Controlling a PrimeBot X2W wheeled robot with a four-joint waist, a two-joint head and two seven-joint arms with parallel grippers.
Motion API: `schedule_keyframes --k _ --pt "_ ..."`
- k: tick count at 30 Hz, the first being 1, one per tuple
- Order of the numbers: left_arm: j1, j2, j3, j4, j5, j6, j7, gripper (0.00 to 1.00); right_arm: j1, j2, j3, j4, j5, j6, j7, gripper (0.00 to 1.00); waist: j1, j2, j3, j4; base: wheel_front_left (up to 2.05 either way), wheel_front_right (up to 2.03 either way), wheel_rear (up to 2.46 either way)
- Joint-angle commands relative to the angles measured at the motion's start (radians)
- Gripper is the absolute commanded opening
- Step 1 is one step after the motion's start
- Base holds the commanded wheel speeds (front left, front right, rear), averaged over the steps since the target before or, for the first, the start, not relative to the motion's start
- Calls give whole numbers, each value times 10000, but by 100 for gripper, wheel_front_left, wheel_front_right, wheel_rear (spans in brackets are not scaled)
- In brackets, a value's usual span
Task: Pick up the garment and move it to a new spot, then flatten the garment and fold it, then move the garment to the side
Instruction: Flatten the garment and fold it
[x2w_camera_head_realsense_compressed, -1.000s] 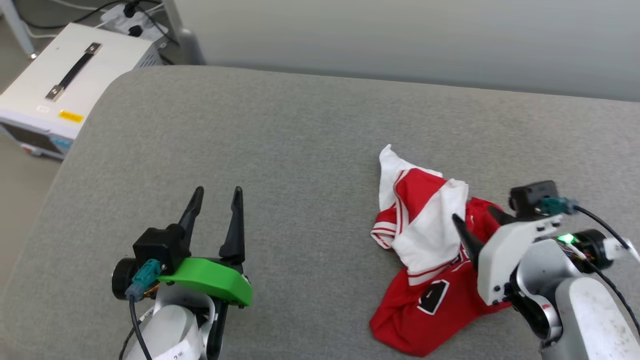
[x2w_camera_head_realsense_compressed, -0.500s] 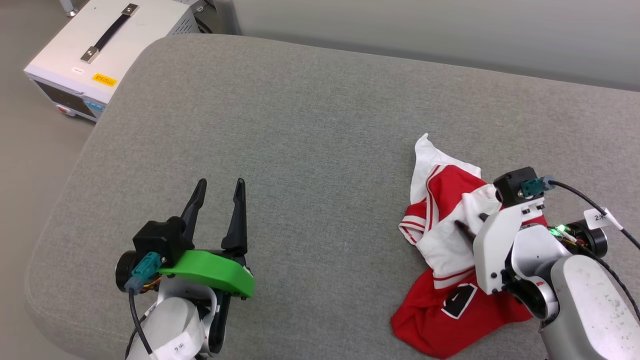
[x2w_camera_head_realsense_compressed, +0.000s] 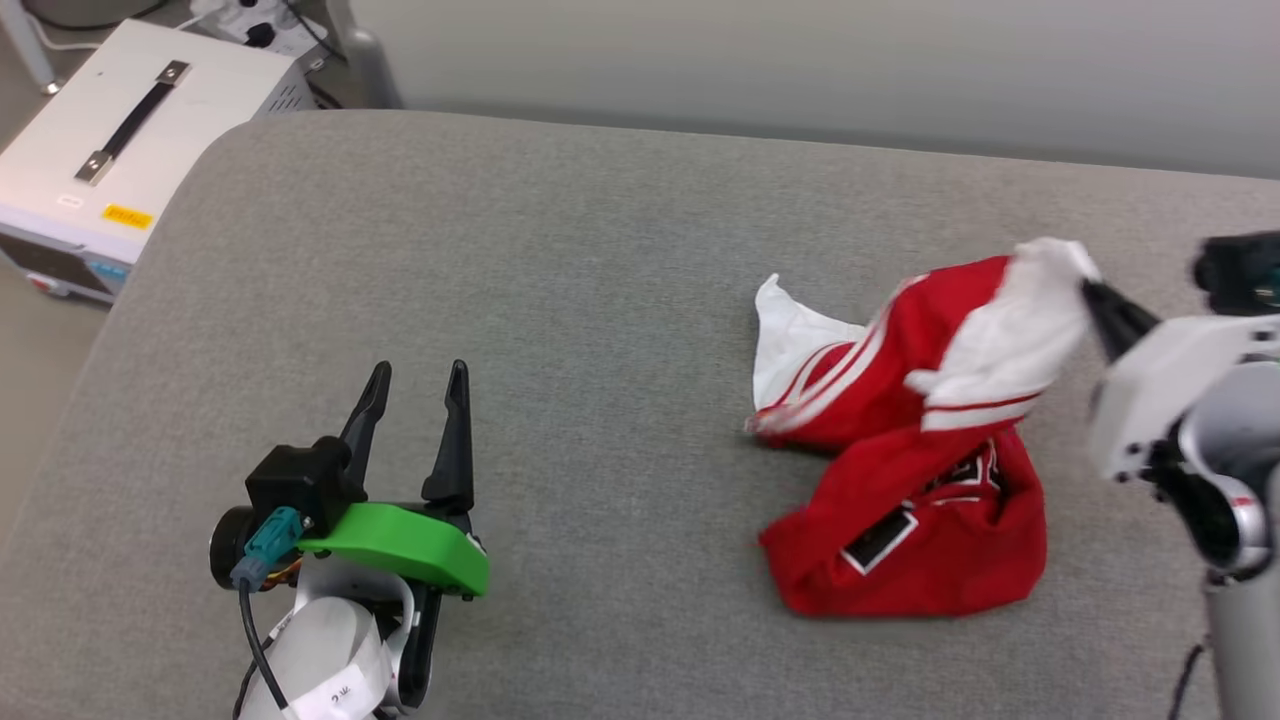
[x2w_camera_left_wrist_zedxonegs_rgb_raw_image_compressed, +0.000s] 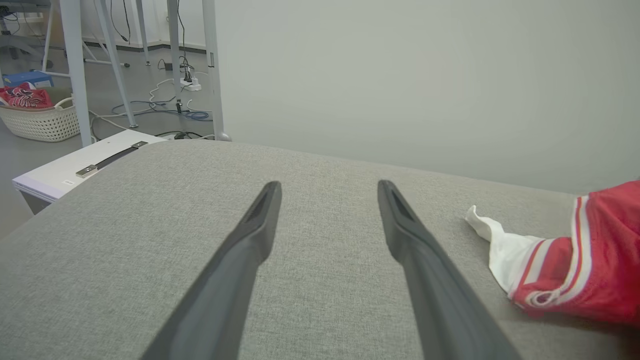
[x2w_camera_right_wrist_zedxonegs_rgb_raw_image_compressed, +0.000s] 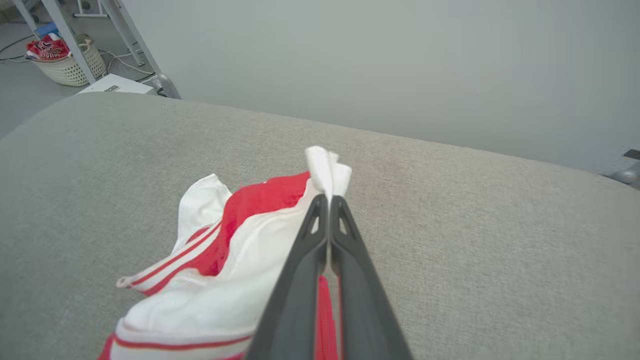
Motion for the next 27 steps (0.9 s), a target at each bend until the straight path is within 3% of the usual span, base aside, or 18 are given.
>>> schedule_keyframes --k 1,9,16,17,18,19,27 --pt "122 -3 28 17 70 -52 -59 100 321 -45 -512 -60 -150 -7 -108 0 0 0 -129 -312 0 0 0" --pt "227 1 44 202 7 -109 -59 100 2114 344 -3296 652 -382 -7 -373 0 0 0 -149 -629 0 0 0" --pt "223 26 13 338 -80 -106 -37 100 3262 914 -4388 2238 -439 -7 -1129 0 0 0 -34 -667 0 0 0" --pt "225 33 12 347 -91 -102 -37 100 3326 991 -4413 2435 -404 -7 -1282 29 0 0 -13 -666 0 0 0" --pt "226 40 14 352 -100 -97 -37 100 3351 1036 -4391 2549 -382 -7 -1441 45 0 0 2 -667 0 0 0" --pt "226 51 18 355 -110 -90 -37 100 3331 1077 -4367 2638 -313 -7 -1742 100 0 0 25 -673 0 0 0" --pt "384 148 46 402 -179 -35 -39 100 2899 1174 -4162 2271 -348 -7 -4993 100 0 0 -123 -771 0 0 0"
